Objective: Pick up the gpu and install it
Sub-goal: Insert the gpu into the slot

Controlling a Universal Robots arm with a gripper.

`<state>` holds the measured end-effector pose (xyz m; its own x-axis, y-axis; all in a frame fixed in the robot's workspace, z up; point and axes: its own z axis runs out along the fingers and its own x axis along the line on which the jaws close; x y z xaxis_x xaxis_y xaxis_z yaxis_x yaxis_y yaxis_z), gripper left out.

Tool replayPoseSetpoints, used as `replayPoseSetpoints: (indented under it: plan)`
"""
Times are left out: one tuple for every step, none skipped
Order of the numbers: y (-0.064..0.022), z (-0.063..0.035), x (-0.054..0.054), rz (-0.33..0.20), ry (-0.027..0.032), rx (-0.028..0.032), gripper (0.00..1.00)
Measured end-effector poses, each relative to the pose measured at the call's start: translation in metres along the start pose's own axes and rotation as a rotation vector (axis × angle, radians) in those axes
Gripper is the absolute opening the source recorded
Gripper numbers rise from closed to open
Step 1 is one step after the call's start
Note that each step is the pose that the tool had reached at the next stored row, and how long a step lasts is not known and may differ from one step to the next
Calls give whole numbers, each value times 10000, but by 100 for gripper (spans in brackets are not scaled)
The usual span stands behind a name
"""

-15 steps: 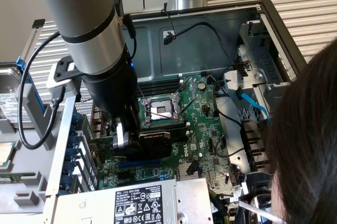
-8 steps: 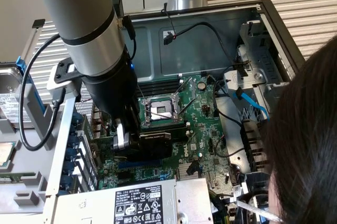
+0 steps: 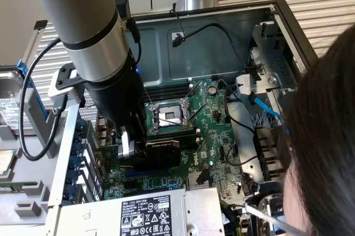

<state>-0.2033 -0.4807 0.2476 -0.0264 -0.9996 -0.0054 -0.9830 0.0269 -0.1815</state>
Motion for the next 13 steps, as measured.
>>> replayPoseSetpoints:
  plan:
    - [5, 1, 0, 0, -1, 3, 27]
    - [9, 2, 0, -1, -1, 8, 27]
    - [14, 3, 0, 0, 0, 13, 27]
    - [18, 3, 1, 0, 1, 20, 27]
    - [22, 5, 1, -1, 1, 26, 27]
    - [24, 6, 1, -2, 0, 30, 27]
    - [26, 7, 1, -1, 1, 35, 27]
    - [28, 8, 1, 0, 1, 37, 27]
    - [29, 9, 1, 0, 1, 38, 27]
    - [30, 9, 1, 0, 2, 39, 27]
    - [30, 10, 1, 0, 1, 39, 27]
    - [30, 10, 1, 0, 1, 39, 27]
    - [29, 10, 1, 0, 1, 39, 27]
